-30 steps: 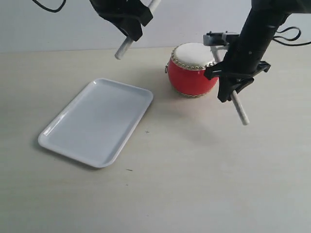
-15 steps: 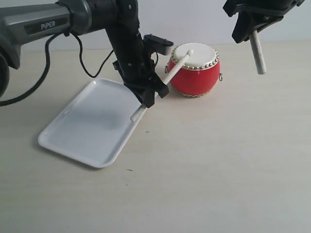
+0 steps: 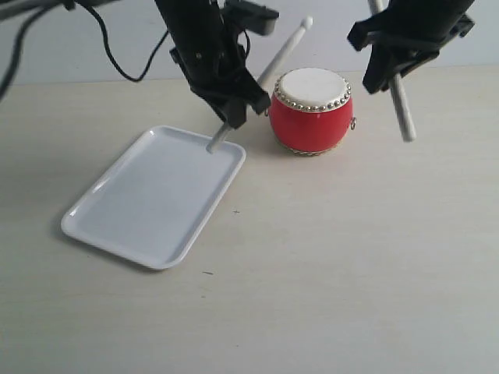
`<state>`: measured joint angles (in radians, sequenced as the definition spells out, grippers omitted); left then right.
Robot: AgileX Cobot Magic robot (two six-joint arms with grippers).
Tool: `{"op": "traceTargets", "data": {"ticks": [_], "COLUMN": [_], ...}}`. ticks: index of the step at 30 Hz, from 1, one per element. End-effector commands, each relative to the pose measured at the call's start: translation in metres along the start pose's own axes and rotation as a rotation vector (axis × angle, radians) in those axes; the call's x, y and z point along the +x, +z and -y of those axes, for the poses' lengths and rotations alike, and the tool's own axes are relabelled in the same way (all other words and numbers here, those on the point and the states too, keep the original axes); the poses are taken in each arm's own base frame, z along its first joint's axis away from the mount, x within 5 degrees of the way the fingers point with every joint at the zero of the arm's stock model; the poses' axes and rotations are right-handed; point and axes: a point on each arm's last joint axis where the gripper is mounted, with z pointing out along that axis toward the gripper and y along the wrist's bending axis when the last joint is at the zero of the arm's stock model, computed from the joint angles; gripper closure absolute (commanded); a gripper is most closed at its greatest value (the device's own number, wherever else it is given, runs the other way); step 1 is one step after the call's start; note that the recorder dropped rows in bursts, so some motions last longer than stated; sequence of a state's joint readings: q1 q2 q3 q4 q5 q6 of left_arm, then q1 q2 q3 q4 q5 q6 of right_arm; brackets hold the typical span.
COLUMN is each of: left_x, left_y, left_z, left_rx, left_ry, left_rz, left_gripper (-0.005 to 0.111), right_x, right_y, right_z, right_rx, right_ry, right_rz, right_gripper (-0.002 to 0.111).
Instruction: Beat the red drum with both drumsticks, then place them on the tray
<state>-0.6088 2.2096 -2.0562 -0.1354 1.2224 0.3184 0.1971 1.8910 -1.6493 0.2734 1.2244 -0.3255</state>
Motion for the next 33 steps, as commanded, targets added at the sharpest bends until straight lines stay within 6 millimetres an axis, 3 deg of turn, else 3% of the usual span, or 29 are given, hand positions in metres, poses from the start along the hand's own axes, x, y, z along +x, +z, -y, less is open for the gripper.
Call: {"op": "traceTargets", "data": {"ticks": [1,5,9,15,19,22,27,29,33], "left_x": [-0.001,0.001,0.002,0.0,-0.001,-0.002,0.0,0.004,0.011], "left_y": [-0.056,-0.083,-0.09,-0.074,-0.061,-0.043,0.011,0.041,0.08], "left_z": [0.008,0.012,0.013,0.01,0.008,0.006,0.0,-0.003,-0.006], "left_rx": [-0.031,-0.046,-0.05,-0.041,-0.034,-0.023,0.013,0.03,0.051], "left_ry": [0.007,0.014,0.016,0.011,0.008,0.006,-0.011,-0.019,-0.022], "left_rz": [0.111,0.166,0.18,0.149,0.123,0.087,-0.017,-0.076,-0.152], "left_gripper": [0.107,0.107,0.107,0.107,0.107,0.107,0.107,0.107,0.107], "right_x": [0.0,0.003,0.009,0.009,0.003,-0.001,-0.001,0.001,0.009], "right_y": [0.058,0.105,0.136,0.137,0.111,0.079,0.012,-0.01,-0.049], "right_z": [0.011,0.02,0.027,0.028,0.022,0.014,-0.004,-0.01,-0.022], "right_rx": [-0.082,-0.131,-0.15,-0.149,-0.137,-0.12,-0.082,-0.07,-0.046], "right_ry": [0.026,0.067,0.09,0.09,0.071,0.048,-0.001,-0.017,-0.046], "right_rz": [-0.123,-0.221,-0.291,-0.293,-0.229,-0.156,-0.003,0.047,0.138], "right_gripper": [0.108,0.108,0.108,0.108,0.108,0.108,0.108,0.108,0.108]}}
